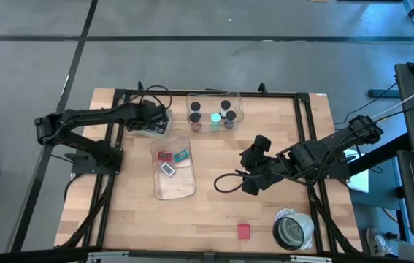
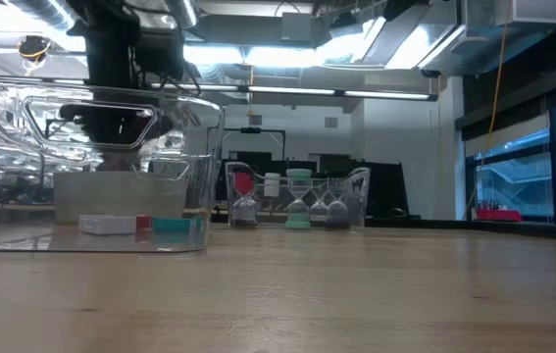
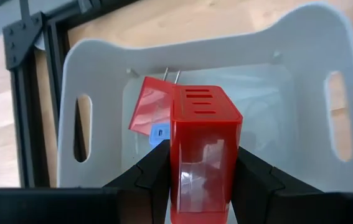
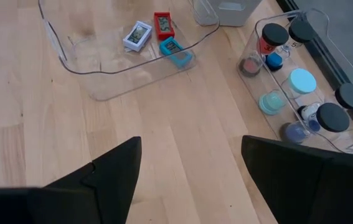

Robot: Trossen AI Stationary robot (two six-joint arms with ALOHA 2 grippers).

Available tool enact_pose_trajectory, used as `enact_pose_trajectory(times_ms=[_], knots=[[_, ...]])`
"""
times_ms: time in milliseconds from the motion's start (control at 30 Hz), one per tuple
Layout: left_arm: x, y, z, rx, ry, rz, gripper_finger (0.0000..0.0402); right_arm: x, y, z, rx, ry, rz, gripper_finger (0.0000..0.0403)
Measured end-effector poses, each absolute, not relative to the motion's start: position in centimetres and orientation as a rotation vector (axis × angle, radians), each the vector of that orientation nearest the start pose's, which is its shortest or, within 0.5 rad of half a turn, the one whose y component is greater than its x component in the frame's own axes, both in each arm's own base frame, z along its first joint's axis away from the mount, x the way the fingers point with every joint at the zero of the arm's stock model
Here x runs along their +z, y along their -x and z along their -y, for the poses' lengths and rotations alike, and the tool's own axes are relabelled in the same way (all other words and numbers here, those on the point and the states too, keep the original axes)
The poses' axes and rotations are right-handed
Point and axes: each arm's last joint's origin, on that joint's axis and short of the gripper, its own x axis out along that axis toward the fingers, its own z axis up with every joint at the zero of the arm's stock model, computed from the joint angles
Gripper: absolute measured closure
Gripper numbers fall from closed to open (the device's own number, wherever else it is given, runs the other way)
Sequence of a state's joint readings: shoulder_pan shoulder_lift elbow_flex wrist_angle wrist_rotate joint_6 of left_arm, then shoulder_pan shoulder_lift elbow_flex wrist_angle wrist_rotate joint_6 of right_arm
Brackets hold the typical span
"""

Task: Pick & Place Office items
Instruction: Put the left red charger adapter into the gray bin

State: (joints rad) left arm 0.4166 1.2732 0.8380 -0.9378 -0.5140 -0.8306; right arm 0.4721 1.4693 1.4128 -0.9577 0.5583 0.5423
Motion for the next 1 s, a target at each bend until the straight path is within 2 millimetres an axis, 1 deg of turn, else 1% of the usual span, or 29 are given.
enact_pose_trajectory(times_ms=[133,433,633,800,1000], knots=[[20.5,-18.1,-10.2,1.327,0.584,-0.982,0.0278,33.4,-26.5,-11.8,-0.31,-0.006,-0.819,0.0124],[19.3,-17.6,-11.0,1.315,0.625,-0.97,0.0277,33.4,-26.5,-11.8,-0.311,-0.006,-0.819,0.0124],[19.3,-17.6,-11.2,1.322,0.624,-0.954,0.0277,33.4,-26.5,-11.8,-0.311,-0.006,-0.819,0.0124],[19.4,-17.5,-11.3,1.354,0.59,-0.944,0.0275,33.4,-26.5,-11.8,-0.311,-0.005,-0.819,0.0124],[19.4,-17.5,-11.2,1.359,0.584,-0.942,0.0257,33.4,-26.5,-11.8,-0.311,-0.005,-0.819,0.0124]])
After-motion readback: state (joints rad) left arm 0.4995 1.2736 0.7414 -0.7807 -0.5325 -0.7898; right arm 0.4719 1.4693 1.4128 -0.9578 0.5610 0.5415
